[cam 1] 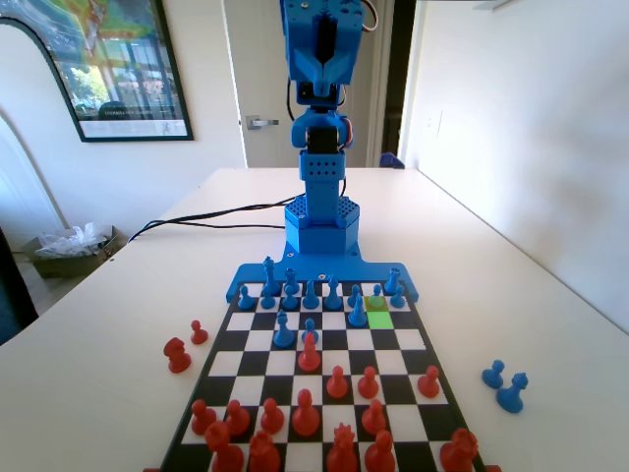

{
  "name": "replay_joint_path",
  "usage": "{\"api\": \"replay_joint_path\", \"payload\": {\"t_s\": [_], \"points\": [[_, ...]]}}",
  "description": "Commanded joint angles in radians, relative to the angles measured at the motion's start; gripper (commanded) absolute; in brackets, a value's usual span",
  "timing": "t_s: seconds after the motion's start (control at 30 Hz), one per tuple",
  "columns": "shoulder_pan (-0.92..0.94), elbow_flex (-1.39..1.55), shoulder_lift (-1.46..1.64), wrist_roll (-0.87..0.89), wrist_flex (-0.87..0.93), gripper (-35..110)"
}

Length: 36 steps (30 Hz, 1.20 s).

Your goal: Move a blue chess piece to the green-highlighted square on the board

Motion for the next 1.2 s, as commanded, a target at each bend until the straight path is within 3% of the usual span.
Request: {"api": "replay_joint_path", "payload": {"t_s": [0.0, 1.17], "points": [[-0.011, 0.008, 0.003, -0.008, -0.015, 1], [-0.058, -0.061, -0.095, -0.025, -0.063, 1]]}}
